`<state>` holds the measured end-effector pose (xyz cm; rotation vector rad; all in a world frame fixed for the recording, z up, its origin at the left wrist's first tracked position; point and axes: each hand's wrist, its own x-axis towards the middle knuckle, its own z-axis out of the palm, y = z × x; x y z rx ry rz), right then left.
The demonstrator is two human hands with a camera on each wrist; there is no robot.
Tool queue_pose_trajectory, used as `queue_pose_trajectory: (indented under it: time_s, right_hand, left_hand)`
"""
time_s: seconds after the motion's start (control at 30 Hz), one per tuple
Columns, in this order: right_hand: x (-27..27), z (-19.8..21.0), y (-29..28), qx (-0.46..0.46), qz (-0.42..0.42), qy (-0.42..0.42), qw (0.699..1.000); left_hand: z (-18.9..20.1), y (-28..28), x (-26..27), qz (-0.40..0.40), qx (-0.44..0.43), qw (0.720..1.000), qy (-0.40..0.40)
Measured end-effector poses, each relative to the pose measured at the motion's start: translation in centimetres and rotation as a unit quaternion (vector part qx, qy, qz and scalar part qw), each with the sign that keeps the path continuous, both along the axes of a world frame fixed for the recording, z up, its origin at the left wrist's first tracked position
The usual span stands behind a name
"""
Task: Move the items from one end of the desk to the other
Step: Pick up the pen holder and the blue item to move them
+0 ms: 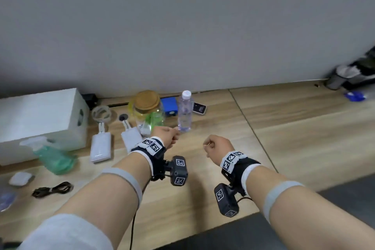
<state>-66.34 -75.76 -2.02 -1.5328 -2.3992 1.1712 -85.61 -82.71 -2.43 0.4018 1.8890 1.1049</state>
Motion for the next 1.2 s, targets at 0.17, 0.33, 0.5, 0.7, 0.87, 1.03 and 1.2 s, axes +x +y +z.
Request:
queue_pose_trajectory:
  time_s: [0.17,0.33,0.5,0.7,0.87,1.03,1.2]
  right_hand:
    - [18.0,2.4,8.1,0.022,-0.118,0.032,0.992]
    - [34.3,4.4,14.6,0.049,-0.232,0.027,0.971]
    - [45.1,5.6,18.7,0.067,-0.313,0.025,0.947]
    - [51.8,4.9,24.1,0.055,-0.356,0.021,0.933]
    - [55.1,3.6,31.7,0.038,-0.344,0.007,0.938]
    - [58.0,2.0,39.9,0.022,-0.315,-0.022,0.949]
    - [61.2,0.3,45.6,0.012,-0.295,-0.054,0.954]
  left_hand:
    - [2.8,11.6,16.5,-0.111,0.053,0.990,0.074]
    - [5.7,21.0,30.9,-0.202,0.082,0.967,0.135]
    - [7.0,27.9,40.6,-0.243,0.099,0.957,0.123]
    - [6.2,35.4,47.2,-0.264,0.109,0.955,0.077]
    - [3.9,43.7,51.0,-0.266,0.090,0.959,0.026]
    - [1.8,51.5,54.4,-0.249,0.070,0.966,0.005]
    - [1.0,56.3,57.0,-0.231,0.079,0.970,0.002]
